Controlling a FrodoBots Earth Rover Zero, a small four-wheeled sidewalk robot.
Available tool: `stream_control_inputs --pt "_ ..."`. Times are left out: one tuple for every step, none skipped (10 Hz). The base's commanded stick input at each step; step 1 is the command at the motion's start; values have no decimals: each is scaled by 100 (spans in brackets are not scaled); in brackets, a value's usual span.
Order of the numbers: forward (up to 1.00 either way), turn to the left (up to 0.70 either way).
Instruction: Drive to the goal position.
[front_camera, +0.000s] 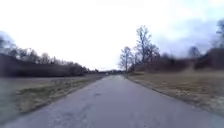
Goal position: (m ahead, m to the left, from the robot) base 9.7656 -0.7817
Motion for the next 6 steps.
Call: stream_control_inputs --pt "50 0" --pt "50 0" --pt "50 0" --pt "50 0" --pt "50 0" --pt "50 0"
